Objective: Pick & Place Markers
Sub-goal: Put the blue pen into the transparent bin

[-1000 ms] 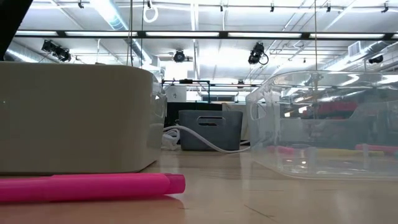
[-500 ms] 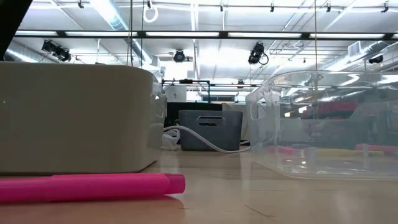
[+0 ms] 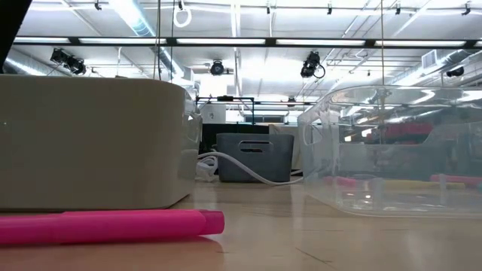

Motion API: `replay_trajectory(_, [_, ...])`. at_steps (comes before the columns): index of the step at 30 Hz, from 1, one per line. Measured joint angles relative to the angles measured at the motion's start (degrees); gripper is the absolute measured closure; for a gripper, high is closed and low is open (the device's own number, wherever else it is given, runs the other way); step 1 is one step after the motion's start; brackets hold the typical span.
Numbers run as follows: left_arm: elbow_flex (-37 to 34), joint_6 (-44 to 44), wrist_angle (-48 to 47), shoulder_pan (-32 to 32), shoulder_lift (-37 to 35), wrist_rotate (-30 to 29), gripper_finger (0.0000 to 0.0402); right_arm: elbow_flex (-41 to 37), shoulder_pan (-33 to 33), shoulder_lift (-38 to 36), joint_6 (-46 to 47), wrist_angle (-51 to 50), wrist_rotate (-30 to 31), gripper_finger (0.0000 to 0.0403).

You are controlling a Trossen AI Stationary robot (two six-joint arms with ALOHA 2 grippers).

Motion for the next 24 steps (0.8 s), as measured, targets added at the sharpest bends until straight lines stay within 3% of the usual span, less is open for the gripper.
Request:
replay_trajectory(5, [0.0, 1.8, -3.4, 0.0, -2.5, 0.0, 0.0253, 4.0, 1.9, 0.2, 2.2, -5.3, 6.4, 0.0382])
replay_trajectory(13, [-0.1, 7.3, -10.0, -0.2, -5.8, 0.3, 0.0253, 6.8, 8.3, 2.3, 16.7, -13.7, 18.4, 0.0382])
replay_trajectory(24, [-0.2, 12.4, -14.3, -0.7, -9.1, 3.2, 0.0252, 6.8, 15.8, 10.5, 37.1, -14.2, 24.7, 0.0382])
